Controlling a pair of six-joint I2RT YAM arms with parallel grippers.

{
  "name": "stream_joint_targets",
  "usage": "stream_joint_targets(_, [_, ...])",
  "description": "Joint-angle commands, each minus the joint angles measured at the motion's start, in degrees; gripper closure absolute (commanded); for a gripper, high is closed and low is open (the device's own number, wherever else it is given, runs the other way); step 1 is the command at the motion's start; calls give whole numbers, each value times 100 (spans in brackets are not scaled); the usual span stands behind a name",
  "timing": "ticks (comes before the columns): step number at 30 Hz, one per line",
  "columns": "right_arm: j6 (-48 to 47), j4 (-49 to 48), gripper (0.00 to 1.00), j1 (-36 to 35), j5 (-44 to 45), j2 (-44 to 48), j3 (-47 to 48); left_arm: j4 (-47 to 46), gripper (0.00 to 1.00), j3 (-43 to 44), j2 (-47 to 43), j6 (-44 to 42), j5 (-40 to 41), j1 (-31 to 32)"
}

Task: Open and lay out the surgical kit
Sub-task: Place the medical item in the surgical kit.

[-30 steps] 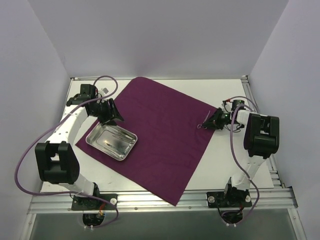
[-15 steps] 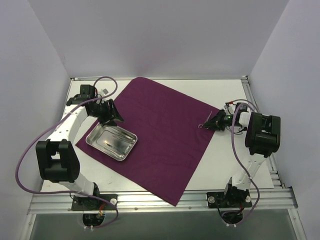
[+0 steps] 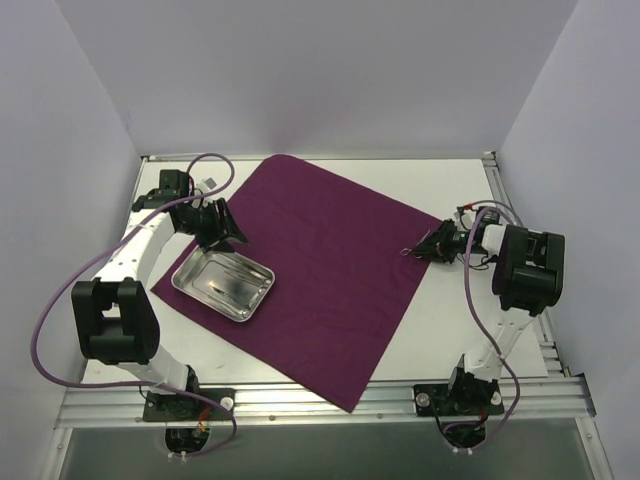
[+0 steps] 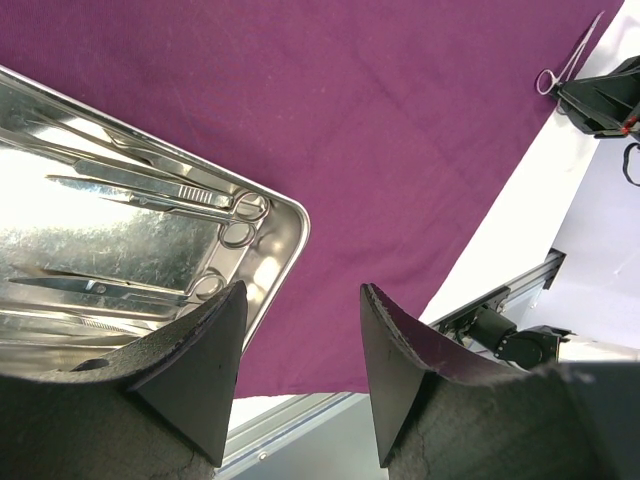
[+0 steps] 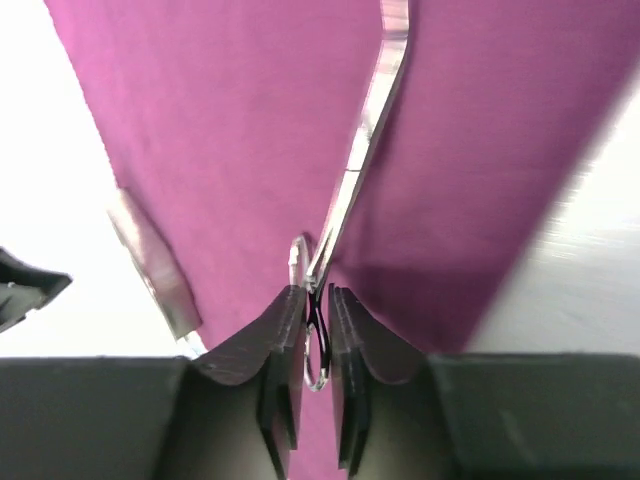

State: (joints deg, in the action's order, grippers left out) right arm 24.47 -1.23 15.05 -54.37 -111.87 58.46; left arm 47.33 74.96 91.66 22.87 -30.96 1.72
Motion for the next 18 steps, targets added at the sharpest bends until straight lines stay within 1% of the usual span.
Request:
stream_joint_targets(1, [-214, 440, 82, 104, 435, -106, 122, -172, 43, 116, 1, -72, -138, -75])
stream_joint_targets(2, [-241, 553, 78, 112, 497, -124, 122, -189, 43, 115, 1, -72, -147, -84])
stream_joint_targets(4, [-311, 607, 74, 112, 594, -159, 105, -189, 42, 98, 27, -72, -156, -92])
stream_joint_targets(5, [-320, 659, 68, 121, 655, -159, 96, -189, 43, 89, 36, -72, -182, -92])
stream_joint_targets(10, [-416, 914, 63, 112, 866, -63, 166, -189, 43, 89, 89, -81, -226, -101])
stream_joint_targets(13, [-434, 1195, 57, 112, 1156, 217, 245, -145, 43, 115, 107, -90, -157, -101])
stream_joint_targets(15, [-443, 1764, 53, 121, 1594, 420, 368, -119, 43, 116, 107, -73, -69, -101])
stream_joint_targets(18, [-460, 2126, 48, 95, 2077, 631, 569, -136, 42, 80, 116, -20, -59, -101])
